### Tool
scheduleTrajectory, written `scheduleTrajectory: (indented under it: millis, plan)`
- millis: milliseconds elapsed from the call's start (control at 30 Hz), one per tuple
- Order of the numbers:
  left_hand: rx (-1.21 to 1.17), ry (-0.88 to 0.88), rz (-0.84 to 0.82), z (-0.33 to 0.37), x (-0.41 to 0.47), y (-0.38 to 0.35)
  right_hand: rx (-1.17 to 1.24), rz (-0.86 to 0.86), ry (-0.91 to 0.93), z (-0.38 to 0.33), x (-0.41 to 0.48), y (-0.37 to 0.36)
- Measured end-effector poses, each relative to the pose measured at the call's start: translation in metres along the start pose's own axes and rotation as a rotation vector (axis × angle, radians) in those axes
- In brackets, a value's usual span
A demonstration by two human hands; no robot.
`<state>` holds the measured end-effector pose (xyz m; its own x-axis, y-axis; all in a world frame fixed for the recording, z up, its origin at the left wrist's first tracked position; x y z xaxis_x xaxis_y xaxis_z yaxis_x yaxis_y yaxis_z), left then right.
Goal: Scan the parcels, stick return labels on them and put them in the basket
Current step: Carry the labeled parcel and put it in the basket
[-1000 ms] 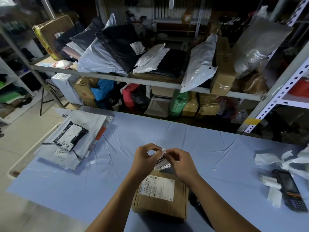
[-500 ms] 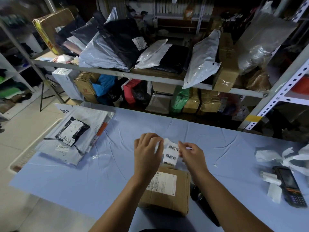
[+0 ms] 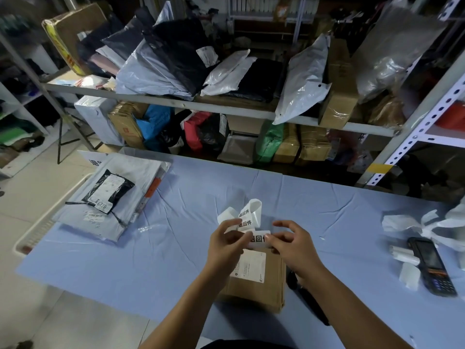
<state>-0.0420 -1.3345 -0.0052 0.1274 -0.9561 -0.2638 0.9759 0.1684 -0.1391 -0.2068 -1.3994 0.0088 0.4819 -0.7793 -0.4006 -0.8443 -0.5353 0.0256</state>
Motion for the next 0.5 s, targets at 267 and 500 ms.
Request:
scheduleTrajectory:
  millis: [267,500]
  plan:
    - [0.553,-0.031,0.053,-0.028,0.007,-0.027,-0.438,0.238,-0.085,0.043,-0.013,0.016]
    - [1.007,-0.128,-0.03,-0.043,0.009,-0.052,-0.895,0.164,-0.195,0.063,0.002,-0.002]
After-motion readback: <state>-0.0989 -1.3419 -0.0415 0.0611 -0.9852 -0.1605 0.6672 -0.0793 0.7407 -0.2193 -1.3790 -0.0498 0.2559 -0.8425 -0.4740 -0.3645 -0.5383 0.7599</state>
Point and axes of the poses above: each hand's wrist, its own x-axis towards the middle knuckle, its own y-axis out of the back of the hand, z = x × y, the point moved 7 cm from there along x, towards the middle knuckle, and after that the axes turned 15 degrees about -z, right-handed, at the moved point
